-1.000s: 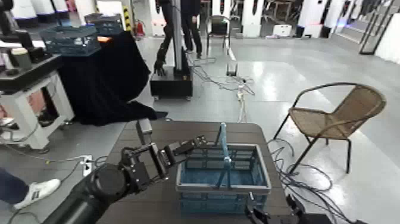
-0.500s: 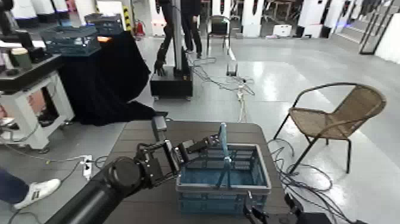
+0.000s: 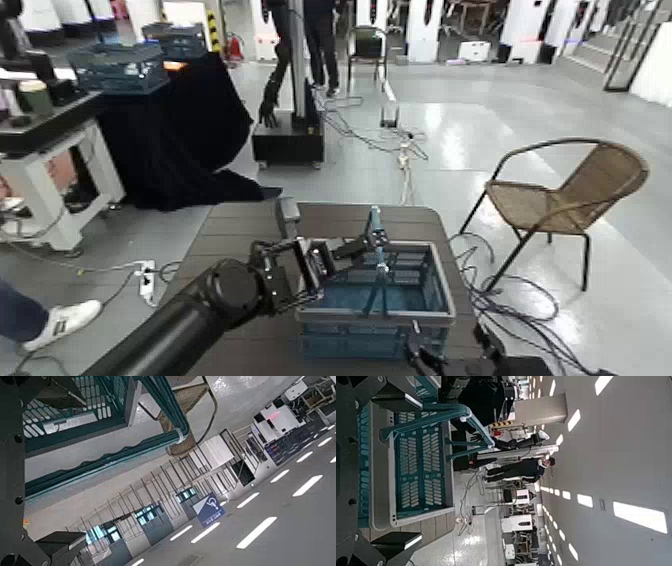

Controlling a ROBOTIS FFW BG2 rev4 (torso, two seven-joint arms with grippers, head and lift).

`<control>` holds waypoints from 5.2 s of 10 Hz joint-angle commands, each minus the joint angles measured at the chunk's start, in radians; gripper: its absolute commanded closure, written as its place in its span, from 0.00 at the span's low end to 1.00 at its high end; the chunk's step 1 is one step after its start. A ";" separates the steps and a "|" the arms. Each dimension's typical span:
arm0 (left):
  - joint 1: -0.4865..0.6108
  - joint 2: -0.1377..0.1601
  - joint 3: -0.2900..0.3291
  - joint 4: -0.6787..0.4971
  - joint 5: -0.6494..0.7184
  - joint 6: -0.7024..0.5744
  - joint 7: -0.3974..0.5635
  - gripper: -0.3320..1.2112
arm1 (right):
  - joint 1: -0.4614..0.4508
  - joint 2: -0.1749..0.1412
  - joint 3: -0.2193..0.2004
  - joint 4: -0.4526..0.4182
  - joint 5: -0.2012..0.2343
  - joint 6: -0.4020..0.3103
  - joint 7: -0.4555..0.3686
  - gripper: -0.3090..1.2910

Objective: Grasp the handle of the crate.

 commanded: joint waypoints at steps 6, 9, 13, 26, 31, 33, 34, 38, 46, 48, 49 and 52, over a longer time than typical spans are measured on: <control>-0.051 -0.025 -0.058 0.080 0.058 -0.038 -0.015 0.53 | -0.006 0.000 0.007 0.006 -0.004 -0.007 0.000 0.29; -0.051 -0.025 -0.058 0.086 0.058 -0.035 -0.023 0.90 | -0.005 0.000 0.009 0.006 -0.007 -0.007 0.000 0.29; -0.045 -0.022 -0.054 0.088 0.058 -0.033 -0.023 0.98 | -0.005 0.000 0.009 0.006 -0.007 -0.005 0.000 0.29; 0.259 0.077 0.302 -0.429 -0.038 0.223 0.165 0.99 | 0.014 0.006 -0.019 -0.004 0.005 -0.014 -0.017 0.29; 0.469 0.089 0.413 -0.635 0.162 0.319 0.313 0.99 | 0.014 0.005 -0.019 0.001 0.016 -0.028 -0.038 0.29; 0.541 0.081 0.445 -0.682 0.242 0.330 0.369 0.99 | 0.014 0.005 -0.019 0.001 0.017 -0.031 -0.045 0.29; 0.567 0.081 0.456 -0.705 0.289 0.336 0.396 0.99 | 0.014 0.005 -0.019 0.001 0.019 -0.031 -0.046 0.29; 0.644 0.106 0.479 -0.759 0.423 0.355 0.459 0.99 | 0.014 0.005 -0.019 0.001 0.019 -0.025 -0.051 0.29; 0.684 0.080 0.486 -0.764 0.469 0.321 0.422 0.99 | 0.014 0.003 -0.019 -0.005 0.031 -0.005 -0.054 0.29; 0.684 0.077 0.482 -0.758 0.469 0.319 0.415 0.99 | 0.012 0.003 -0.016 -0.005 0.029 0.007 -0.054 0.29; 0.684 0.077 0.482 -0.756 0.469 0.316 0.415 0.99 | 0.011 0.003 -0.016 -0.005 0.029 0.009 -0.052 0.29; 0.685 0.073 0.482 -0.755 0.469 0.313 0.410 0.99 | 0.009 0.002 -0.017 -0.010 0.029 0.021 -0.048 0.29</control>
